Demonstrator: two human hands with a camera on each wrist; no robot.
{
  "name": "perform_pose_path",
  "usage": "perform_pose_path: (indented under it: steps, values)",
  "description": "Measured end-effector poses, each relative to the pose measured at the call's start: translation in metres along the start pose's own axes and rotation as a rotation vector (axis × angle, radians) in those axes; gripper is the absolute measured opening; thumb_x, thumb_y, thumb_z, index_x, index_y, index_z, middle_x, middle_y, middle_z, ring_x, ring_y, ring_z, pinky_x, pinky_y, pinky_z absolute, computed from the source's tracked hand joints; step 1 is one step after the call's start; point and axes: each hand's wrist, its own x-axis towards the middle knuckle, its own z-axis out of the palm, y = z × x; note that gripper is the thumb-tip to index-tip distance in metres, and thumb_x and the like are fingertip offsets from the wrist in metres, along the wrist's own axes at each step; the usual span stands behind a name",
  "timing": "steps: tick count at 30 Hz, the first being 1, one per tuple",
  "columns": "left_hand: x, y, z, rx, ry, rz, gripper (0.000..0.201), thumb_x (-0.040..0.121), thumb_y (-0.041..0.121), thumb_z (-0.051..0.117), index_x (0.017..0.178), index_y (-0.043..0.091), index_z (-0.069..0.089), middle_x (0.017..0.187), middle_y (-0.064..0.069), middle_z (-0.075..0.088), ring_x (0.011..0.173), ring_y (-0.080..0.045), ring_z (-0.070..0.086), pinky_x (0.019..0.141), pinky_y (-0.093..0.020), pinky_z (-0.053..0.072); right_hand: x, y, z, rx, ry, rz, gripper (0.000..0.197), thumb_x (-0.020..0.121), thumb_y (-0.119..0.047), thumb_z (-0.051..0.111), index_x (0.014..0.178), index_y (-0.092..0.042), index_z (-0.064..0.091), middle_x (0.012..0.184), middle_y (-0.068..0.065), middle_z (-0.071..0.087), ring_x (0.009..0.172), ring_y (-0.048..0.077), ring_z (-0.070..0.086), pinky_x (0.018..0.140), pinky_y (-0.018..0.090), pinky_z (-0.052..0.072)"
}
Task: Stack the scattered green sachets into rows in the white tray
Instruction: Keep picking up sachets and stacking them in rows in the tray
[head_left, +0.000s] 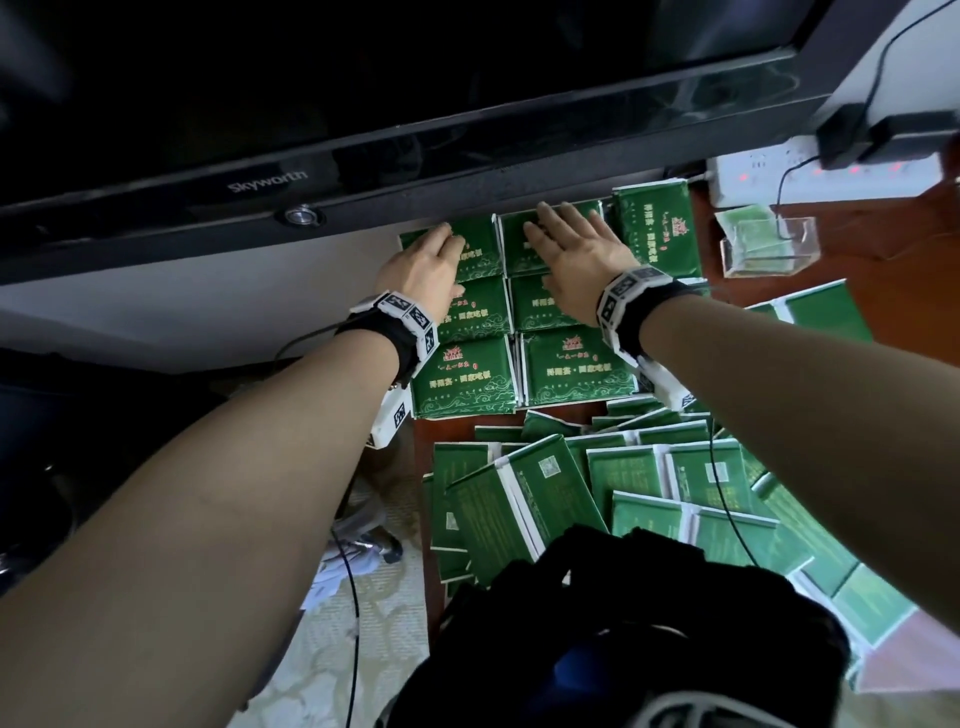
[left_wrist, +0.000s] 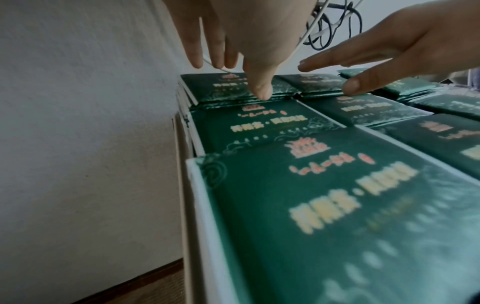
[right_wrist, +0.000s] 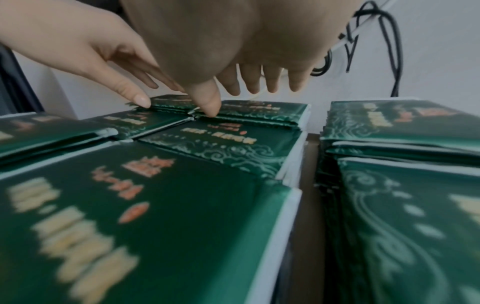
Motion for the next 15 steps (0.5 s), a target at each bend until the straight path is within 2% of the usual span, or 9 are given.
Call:
perform_pose_path:
  steps: [3,5,8,10,12,15]
  values:
    - [-0.014,0.018,-0.002,-0.025,0.058,0.036,0.050,0.099,0.029,0.055,0.143,0.010,0.043,0.156,-0.009,0.034,0.123,-0.028,0.056,0.090,-0.038,0.053,-0.028,-0.001,0.000,0.043,0.042,0.023,0.074,0.098,-0.019,0.046,0.158,-0.020,0.004,0.165,0.004,-0.007,0.152,0.027,-0.002,0.123,0.046,0.002]
    - [-0.027,0.037,-0.002,-0.068,0.063,0.081,0.045,0.099,0.027,0.053,0.139,0.009,0.048,0.152,-0.009,0.039,0.116,-0.029,0.059,0.092,-0.040,0.053,-0.055,-0.001,0.001,0.080,0.050,0.047,0.073,0.095,-0.018,0.050,0.158,-0.018,0.012,0.166,0.004,-0.001,0.152,0.027,0.002,0.124,0.044,0.003]
    - [-0.044,0.080,-0.004,-0.162,0.057,0.151,0.039,0.097,0.022,0.054,0.133,0.009,0.053,0.148,-0.007,0.044,0.123,-0.031,0.055,0.100,-0.044,0.048,-0.101,0.007,0.006,0.130,0.075,0.104,0.066,0.092,-0.019,0.052,0.153,-0.014,0.028,0.164,0.008,0.015,0.150,0.029,0.013,0.122,0.042,0.010]
    - [-0.055,0.113,-0.012,-0.182,0.052,0.214,0.036,0.097,0.022,0.054,0.131,0.012,0.054,0.146,-0.004,0.046,0.117,-0.029,0.058,0.096,-0.042,0.050,-0.135,0.015,0.011,0.152,0.115,0.159,0.063,0.088,-0.018,0.053,0.149,-0.013,0.037,0.161,0.010,0.025,0.147,0.029,0.021,0.120,0.041,0.017]
    - [-0.067,0.146,-0.021,-0.146,0.043,0.294,0.033,0.097,0.022,0.051,0.130,0.016,0.055,0.139,0.000,0.051,0.105,-0.026,0.062,0.085,-0.039,0.053,-0.171,0.025,0.014,0.186,0.155,0.234,0.059,0.087,-0.016,0.053,0.145,-0.012,0.043,0.157,0.011,0.033,0.145,0.030,0.027,0.118,0.042,0.022]
    - [-0.080,0.196,-0.022,-0.163,-0.013,0.377,0.031,0.096,0.019,0.050,0.126,0.020,0.056,0.130,0.002,0.055,0.101,-0.028,0.063,0.080,-0.041,0.054,-0.230,0.046,0.025,0.232,0.146,0.365,0.055,0.084,-0.011,0.055,0.138,-0.009,0.050,0.149,0.013,0.042,0.138,0.032,0.035,0.112,0.040,0.029]
